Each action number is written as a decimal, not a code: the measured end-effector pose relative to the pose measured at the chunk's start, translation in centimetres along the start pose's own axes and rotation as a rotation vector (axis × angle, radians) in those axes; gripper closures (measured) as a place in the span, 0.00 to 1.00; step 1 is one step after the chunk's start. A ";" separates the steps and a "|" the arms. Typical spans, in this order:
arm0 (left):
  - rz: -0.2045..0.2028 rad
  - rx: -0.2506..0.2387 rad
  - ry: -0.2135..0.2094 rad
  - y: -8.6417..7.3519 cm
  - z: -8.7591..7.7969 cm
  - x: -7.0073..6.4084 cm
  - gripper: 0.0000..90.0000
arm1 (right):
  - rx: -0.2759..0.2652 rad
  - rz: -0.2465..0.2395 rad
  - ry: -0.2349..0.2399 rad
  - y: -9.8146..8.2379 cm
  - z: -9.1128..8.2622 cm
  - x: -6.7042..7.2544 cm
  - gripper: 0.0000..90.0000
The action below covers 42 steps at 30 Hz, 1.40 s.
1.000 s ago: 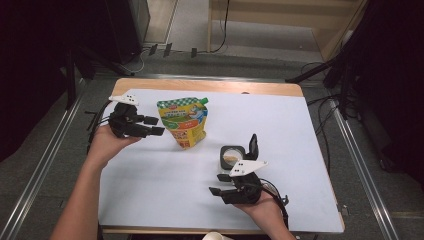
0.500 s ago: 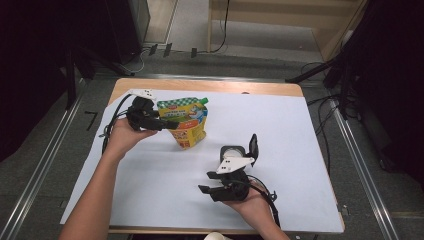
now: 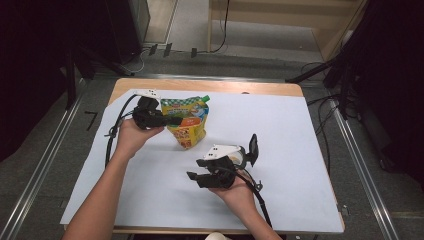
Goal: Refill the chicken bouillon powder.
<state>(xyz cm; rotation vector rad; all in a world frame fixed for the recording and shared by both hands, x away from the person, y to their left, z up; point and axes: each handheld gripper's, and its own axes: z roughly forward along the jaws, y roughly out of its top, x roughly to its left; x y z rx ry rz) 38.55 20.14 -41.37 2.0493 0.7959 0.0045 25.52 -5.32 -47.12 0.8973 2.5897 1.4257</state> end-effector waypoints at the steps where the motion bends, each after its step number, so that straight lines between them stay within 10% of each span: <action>1: 0.006 0.002 0.003 0.1 0.0 -0.2 1.00 | 0.001 -0.004 0.002 -0.1 0.1 0.0 0.53; 9: 0.036 -0.004 0.035 1.3 -1.0 -2.1 1.00 | -0.020 -0.034 0.001 -0.7 0.2 0.5 0.53; 28: 0.017 -0.012 -0.092 1.7 -5.4 -6.1 1.00 | 0.006 -0.030 -0.027 -1.2 2.0 0.8 0.55; 42: 0.034 -0.020 -0.194 2.3 -7.2 -9.5 1.00 | -0.037 -0.001 -0.104 -1.4 2.8 0.4 0.82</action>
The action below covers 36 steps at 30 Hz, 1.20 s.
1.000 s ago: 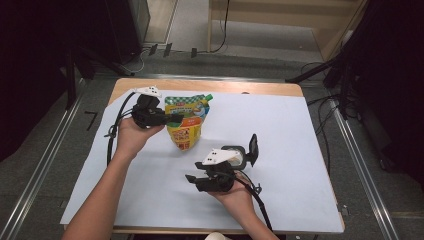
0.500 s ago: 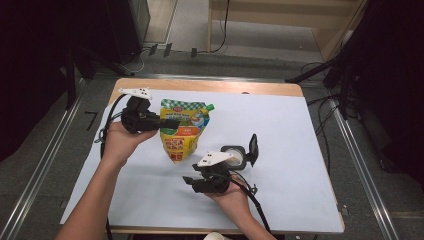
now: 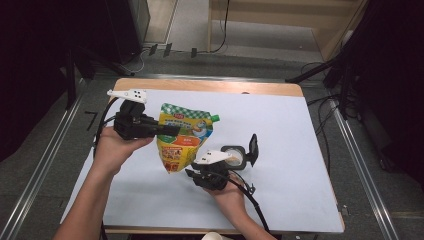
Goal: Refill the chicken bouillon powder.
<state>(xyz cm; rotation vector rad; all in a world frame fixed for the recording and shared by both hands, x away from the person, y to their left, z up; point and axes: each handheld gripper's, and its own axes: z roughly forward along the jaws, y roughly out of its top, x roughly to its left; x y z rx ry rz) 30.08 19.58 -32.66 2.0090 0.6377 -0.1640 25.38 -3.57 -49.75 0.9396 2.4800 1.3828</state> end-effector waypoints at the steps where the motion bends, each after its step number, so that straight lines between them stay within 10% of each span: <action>1: 0.002 0.002 -0.004 0.0 0.0 -0.2 1.00 | -0.006 0.002 -0.008 0.0 0.0 0.0 0.85; 20: -0.095 -0.041 -0.123 0.2 0.1 -0.7 1.00 | -0.114 -0.016 -0.052 -0.5 -0.1 0.3 0.86; 36: -0.040 0.000 -0.002 0.4 1.4 -1.1 0.99 | -0.145 -0.171 -0.017 0.3 -1.2 3.3 0.72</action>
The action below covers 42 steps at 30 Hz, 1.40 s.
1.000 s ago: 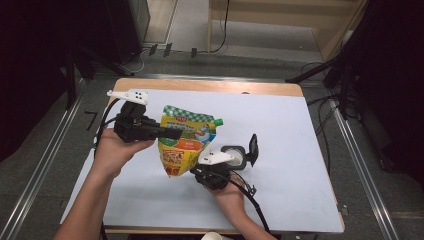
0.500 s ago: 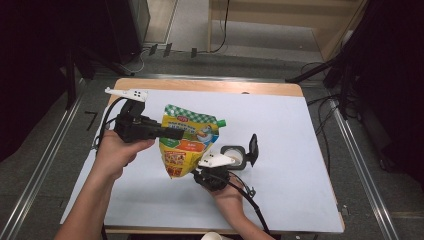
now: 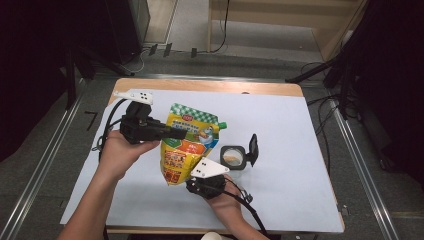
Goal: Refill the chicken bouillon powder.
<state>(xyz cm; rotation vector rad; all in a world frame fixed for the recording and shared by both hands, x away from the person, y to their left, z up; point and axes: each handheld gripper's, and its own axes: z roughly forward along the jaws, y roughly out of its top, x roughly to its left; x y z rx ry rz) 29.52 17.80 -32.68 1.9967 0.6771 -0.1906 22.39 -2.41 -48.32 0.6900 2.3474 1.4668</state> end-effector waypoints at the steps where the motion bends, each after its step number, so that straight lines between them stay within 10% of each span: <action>1: 0.005 0.004 0.001 0.0 0.2 0.0 0.98 | 0.004 -0.008 0.009 0.1 0.0 0.2 0.72; 25: 0.009 0.056 0.079 -0.3 4.5 -0.4 0.86 | 0.023 0.067 0.168 1.0 -1.3 1.7 0.71; 42: -0.028 0.097 0.082 0.0 6.2 -0.5 0.83 | 0.043 0.073 0.197 1.2 -1.5 2.2 0.69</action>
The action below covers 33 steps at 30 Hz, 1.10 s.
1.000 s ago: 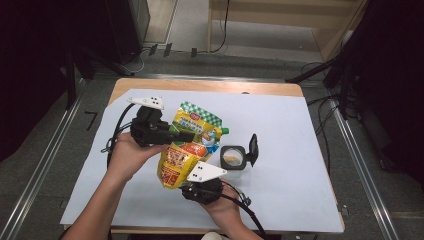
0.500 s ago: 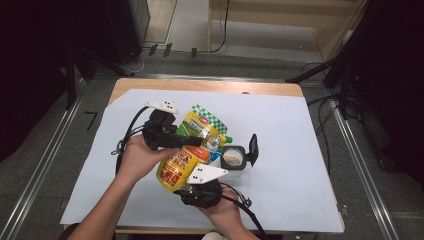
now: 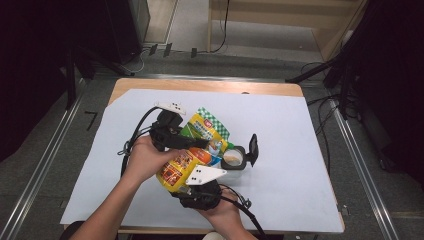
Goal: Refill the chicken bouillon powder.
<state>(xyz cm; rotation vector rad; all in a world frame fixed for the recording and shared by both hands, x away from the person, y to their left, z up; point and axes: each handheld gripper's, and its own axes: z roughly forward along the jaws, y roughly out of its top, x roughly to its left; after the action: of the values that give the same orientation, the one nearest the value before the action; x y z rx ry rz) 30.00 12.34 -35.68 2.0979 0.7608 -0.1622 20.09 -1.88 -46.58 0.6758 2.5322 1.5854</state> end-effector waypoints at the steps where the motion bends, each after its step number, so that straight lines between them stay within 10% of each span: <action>1: 0.004 0.001 0.000 0.0 0.1 0.0 0.83 | 0.001 -0.001 0.000 0.0 0.0 0.1 0.69; 18: 0.018 0.073 0.019 0.7 2.2 -0.2 0.82 | 0.022 -0.023 0.007 -0.2 0.0 0.3 0.66; 33: -0.048 0.186 -0.006 2.1 4.3 0.2 0.82 | 0.053 -0.067 -0.008 -0.4 0.3 0.3 0.64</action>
<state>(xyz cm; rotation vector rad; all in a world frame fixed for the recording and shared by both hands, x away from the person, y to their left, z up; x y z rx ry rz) 32.08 8.17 -36.96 2.2537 0.8201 -0.2745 19.75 -1.63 -46.99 0.5947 2.5705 1.4967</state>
